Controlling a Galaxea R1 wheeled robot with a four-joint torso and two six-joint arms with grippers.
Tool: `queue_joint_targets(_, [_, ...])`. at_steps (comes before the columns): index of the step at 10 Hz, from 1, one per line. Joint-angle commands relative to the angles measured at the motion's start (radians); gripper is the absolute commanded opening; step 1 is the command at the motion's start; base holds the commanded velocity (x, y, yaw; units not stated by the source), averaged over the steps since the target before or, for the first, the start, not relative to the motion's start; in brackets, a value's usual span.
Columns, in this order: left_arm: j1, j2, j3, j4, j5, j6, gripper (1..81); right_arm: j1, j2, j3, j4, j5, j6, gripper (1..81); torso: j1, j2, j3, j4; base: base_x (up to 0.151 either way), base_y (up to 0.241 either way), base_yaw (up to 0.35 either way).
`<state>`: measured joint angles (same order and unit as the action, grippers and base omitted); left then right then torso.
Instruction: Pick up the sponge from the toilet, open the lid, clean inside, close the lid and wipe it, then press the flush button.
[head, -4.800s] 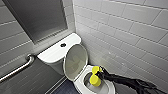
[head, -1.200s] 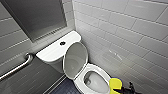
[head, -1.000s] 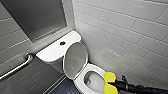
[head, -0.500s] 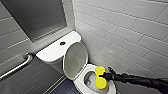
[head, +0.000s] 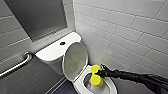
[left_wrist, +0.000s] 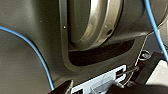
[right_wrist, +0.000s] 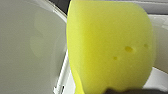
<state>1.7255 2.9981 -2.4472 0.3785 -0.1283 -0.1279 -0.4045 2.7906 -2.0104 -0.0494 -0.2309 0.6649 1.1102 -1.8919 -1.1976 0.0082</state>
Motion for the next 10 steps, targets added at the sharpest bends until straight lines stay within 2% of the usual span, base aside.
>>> queue_joint_targets(1, [0.052,0.01,0.017,0.011,0.084,0.007,81.1,0.17,0.101,-0.098,-0.001,0.017,0.102,1.0,-0.001,0.001,0.0,0.0,0.0,0.0,0.0])
queue_joint_targets(2, [0.052,0.01,0.017,0.011,0.085,0.007,81.1,0.17,0.128,-0.16,-0.003,0.054,0.2,1.0,0.004,-0.007,0.0,0.0,0.0,0.0,0.0])
queue_joint_targets(3, [0.056,0.007,0.017,0.011,0.084,0.007,81.1,0.157,0.15,-0.209,-0.004,0.062,0.232,1.0,0.004,-0.005,0.0,0.0,0.0,0.0,0.0])
queue_joint_targets(6, [0.065,0.009,0.017,0.013,0.084,0.008,81.1,0.085,0.105,-0.235,0.0,0.099,0.236,1.0,0.004,-0.005,0.0,0.0,0.0,0.0,0.0])
queue_joint_targets(10, [0.07,-0.002,0.054,0.033,0.085,0.008,81.1,0.012,-0.107,-0.076,-0.001,0.142,0.246,1.0,0.004,-0.005,0.0,0.0,0.0,0.0,0.0])
